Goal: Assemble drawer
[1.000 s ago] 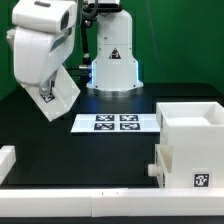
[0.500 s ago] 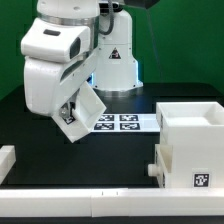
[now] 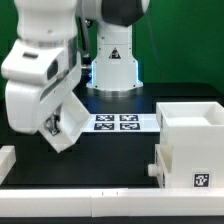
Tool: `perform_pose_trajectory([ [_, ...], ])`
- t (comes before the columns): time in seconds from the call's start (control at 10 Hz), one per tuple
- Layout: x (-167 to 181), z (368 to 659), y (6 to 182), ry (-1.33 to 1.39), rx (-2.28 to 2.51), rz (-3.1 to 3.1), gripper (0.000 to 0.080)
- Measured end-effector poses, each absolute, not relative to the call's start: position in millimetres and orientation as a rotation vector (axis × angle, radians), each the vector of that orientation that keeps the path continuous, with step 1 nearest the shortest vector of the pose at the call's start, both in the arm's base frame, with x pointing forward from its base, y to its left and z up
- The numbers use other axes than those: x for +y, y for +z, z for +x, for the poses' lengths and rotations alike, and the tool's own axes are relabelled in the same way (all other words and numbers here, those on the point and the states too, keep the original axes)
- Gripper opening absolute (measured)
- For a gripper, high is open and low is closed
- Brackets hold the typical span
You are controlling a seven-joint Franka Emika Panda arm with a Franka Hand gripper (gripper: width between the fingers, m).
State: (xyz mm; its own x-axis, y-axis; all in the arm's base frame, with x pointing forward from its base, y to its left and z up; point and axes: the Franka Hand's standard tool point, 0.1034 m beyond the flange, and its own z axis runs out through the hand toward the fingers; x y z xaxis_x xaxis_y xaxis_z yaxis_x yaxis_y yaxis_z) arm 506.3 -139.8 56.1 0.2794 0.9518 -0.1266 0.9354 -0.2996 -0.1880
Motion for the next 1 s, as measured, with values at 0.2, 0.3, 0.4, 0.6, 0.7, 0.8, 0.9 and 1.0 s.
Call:
perform_pose_trajectory([
  [0.2,-143.0,508.2,47.8,0.33,-1.804,-2.448,0.0039],
  [0.3,-143.0,508.2,47.8,0.33,-1.804,-2.448,0.0039],
  [0.4,-143.0,508.2,47.8,0.33,-1.804,-2.448,0.0039],
  [0.6,-143.0,508.2,47.8,0.33,-1.804,-2.448,0.0039],
  [0.7,-143.0,508.2,47.8,0.33,-1.804,-2.448,0.0039],
  [0.8,-143.0,508.2,47.8,0.33,-1.804,-2.448,0.0093],
  [0.9,-143.0,508.2,47.8,0.33,-1.804,-2.448,0.0258],
  [1.0,-143.0,508.2,47.8,0.33,-1.804,-2.448,0.0258],
])
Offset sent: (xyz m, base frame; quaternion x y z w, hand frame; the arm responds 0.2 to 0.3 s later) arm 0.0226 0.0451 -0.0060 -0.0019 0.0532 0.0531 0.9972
